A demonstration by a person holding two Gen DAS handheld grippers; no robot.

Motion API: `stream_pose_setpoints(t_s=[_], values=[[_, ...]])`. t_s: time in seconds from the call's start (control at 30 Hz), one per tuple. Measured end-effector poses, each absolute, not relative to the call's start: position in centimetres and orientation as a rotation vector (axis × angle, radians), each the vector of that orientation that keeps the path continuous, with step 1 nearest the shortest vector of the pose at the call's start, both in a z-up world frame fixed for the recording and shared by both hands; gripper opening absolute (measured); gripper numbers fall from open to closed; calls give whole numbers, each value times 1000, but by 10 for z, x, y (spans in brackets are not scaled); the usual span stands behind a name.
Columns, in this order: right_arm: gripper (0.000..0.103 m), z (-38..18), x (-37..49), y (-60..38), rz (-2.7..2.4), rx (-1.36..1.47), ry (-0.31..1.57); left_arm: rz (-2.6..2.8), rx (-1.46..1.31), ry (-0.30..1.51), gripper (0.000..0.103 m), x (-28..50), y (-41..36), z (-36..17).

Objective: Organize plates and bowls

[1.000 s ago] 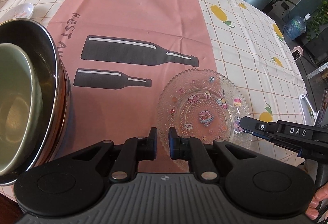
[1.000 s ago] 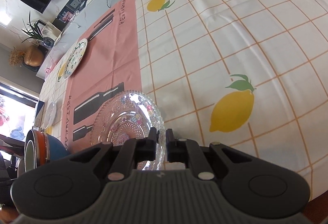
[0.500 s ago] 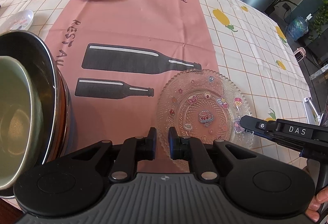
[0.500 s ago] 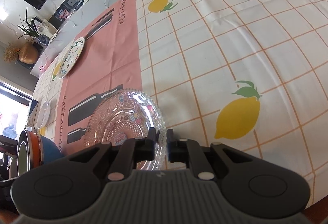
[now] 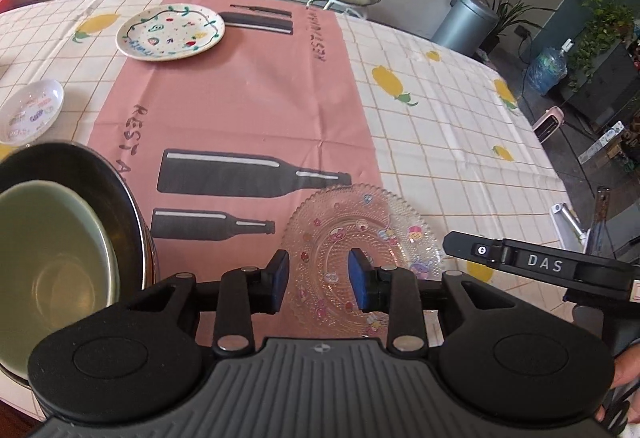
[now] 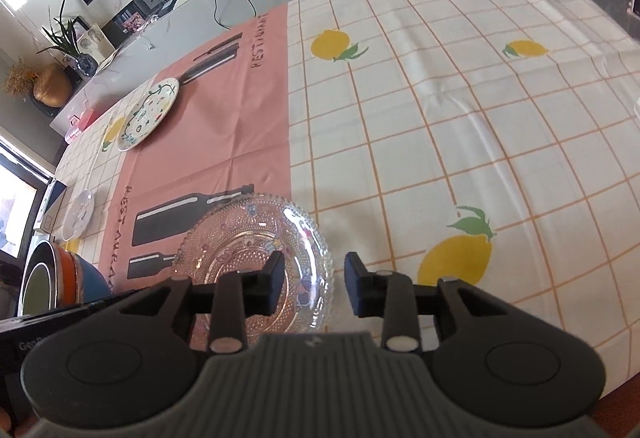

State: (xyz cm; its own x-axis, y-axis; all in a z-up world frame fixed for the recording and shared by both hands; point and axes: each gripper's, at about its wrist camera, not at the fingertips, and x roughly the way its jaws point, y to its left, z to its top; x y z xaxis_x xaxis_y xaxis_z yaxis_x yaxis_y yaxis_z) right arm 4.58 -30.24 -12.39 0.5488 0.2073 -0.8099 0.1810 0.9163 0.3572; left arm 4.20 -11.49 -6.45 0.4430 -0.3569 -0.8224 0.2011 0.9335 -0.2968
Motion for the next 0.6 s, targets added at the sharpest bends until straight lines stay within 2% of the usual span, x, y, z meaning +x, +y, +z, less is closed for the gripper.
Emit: stream_pose_setpoints(t_s=[0.37, 0.6], values=[[37, -82, 67, -265, 95, 331, 971, -406, -180, 957, 37, 60, -59, 3], [39, -69, 101, -236, 142, 303, 988, -365, -207, 932, 37, 96, 0, 23]])
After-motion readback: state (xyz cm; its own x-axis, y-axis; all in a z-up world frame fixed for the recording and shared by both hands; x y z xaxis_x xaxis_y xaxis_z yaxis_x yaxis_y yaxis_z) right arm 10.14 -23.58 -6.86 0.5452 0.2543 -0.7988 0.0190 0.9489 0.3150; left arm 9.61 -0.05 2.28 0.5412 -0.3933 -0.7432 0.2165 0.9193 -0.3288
